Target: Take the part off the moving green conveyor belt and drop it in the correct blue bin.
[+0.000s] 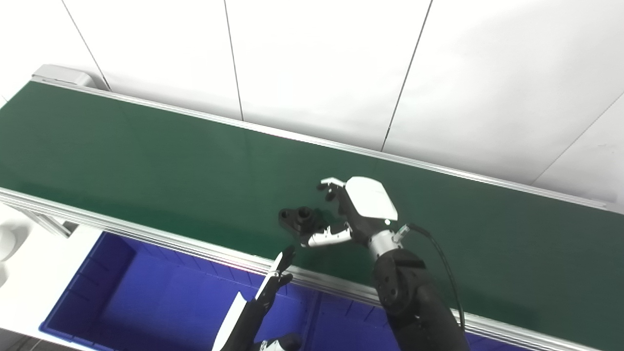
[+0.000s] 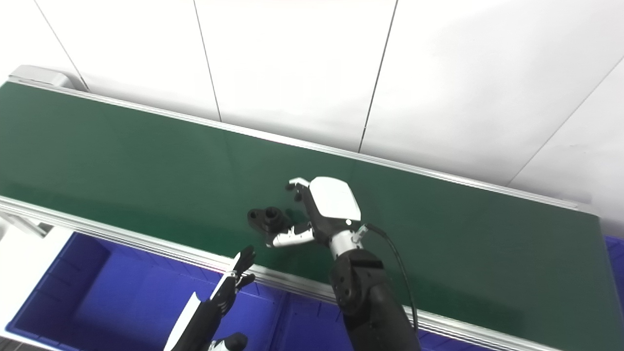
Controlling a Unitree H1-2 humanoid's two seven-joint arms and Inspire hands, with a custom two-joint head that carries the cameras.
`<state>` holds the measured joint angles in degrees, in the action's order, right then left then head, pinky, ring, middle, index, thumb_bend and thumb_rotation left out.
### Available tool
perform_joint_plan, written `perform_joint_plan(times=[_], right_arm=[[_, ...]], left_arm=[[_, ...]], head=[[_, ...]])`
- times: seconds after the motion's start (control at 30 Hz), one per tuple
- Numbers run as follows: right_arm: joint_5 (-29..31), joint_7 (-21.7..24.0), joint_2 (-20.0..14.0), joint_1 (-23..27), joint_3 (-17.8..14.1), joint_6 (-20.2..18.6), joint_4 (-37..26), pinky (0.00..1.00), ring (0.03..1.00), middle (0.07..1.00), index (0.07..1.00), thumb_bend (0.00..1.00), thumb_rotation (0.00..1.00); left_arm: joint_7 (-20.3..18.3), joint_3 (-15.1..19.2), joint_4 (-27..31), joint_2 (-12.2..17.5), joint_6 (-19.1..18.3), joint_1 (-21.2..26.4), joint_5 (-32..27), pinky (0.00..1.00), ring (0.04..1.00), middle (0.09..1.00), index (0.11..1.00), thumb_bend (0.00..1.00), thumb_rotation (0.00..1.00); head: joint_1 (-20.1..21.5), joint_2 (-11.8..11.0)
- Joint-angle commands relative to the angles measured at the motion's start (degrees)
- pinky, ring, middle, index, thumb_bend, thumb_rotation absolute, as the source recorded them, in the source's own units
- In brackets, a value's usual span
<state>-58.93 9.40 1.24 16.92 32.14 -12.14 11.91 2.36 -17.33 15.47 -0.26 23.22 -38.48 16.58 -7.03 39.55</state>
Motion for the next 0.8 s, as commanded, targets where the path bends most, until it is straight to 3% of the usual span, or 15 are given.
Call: perform_joint_plan(times=[0.0,0.13,0.23,0.33,0.5,0.77], right_arm=[[-1.12,-1.23,0.05,1.0,0.73,-1.36,-0.47,0.42,0.55,0.699,0.765,0.9,0.44],[-3.25,0.37,-0.98,0.46,2.79,-2.53,1.3,0.43,0.562,0.697,0.764,0.88,0.45],[-5.01,1.06,-1.62,-0.16,4.46,-3.36,2.95,0.34,0.484,0.664,0.759,0.88,0.43],[-5.66,-0.76,-1.89,-0.84,5.31,-2.99,5.33,0.3,0.443,0.638,0.736,0.89,0.39],[-6.26,-4.09,-1.92,-0.97,6.2,-2.95,8.94,0.25,0.365,0.567,0.687,0.74,0.43],[-4.26,-8.2,-1.81,-1.35,6.82,-0.73,11.06,0.25,0.357,0.53,0.66,0.65,0.42]], left_arm=[[0.29,-0.17,2.24,-0.24,1.22,-0.81,-0.47,0.93,0.993,1.0,1.0,0.72,0.9],[0.21,-0.24,2.62,-0.3,0.91,-1.07,-0.73,0.92,0.984,1.0,1.0,0.73,0.9],[0.07,-0.31,2.84,-0.19,0.91,-1.12,-0.88,0.93,0.985,1.0,1.0,0.73,0.9],[0.12,-0.34,2.86,-0.18,0.94,-1.13,-0.71,0.92,0.982,1.0,1.0,0.73,0.9],[0.04,-0.51,3.43,-0.42,0.17,-1.38,-0.4,0.92,0.979,1.0,1.0,0.74,0.9],[-0.05,-0.87,3.98,-0.47,-0.41,-1.53,-0.03,0.92,0.985,1.0,1.0,0.7,0.9]], head=[[-0.17,0.26],[-0.13,0.78],[-0.14,0.9],[-0.24,0.95],[-0.45,1.05],[-0.74,1.39]])
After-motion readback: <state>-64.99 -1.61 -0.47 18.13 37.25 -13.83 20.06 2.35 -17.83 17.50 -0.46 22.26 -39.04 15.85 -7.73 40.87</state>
